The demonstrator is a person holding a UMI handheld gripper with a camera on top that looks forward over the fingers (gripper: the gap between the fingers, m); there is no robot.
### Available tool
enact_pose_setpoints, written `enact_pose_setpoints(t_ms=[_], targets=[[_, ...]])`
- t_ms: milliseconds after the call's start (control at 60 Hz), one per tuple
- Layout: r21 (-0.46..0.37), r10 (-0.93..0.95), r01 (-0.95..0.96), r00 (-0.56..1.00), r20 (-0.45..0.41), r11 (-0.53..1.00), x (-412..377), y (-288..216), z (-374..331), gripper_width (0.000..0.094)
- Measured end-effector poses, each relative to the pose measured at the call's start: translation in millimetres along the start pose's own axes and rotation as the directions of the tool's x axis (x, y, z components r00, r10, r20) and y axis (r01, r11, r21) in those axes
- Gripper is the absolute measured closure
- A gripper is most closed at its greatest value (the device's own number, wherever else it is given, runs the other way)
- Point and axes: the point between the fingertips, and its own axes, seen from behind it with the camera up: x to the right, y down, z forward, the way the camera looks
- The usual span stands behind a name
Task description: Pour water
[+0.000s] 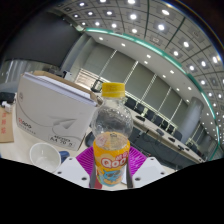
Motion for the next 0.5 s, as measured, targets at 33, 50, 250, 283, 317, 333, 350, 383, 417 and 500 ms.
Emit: enact_pose_setpoints(t_ms=[33,50,250,283,317,333,350,383,417,500], targets=[[-0.014,0.085,-0.085,0.996,0.025,0.996,-9,8,7,0.0511],[-0.016,0.12,-0.12,0.992,0.036,0.993,-8,11,7,0.0511],[-0.004,0.262,-0.264,0.957,0.124,0.965,-36,36,29,0.051],[-0.011,0.28,-0.281,0.951,0.13,0.96,-39,41,31,0.051],[-0.023,0.298,-0.298,0.945,0.132,0.954,-42,47,32,0.0509],[-0.028,0.309,-0.308,0.942,0.134,0.951,-44,49,33,0.0509],[-0.032,0.318,-0.317,0.938,0.136,0.948,-46,52,33,0.0509],[-0.042,0.336,-0.334,0.932,0.136,0.942,-48,58,34,0.0505],[-0.053,0.354,-0.35,0.926,0.129,0.935,-49,65,35,0.0504],[-0.067,0.397,-0.392,0.911,0.111,0.918,-51,81,34,0.0486]])
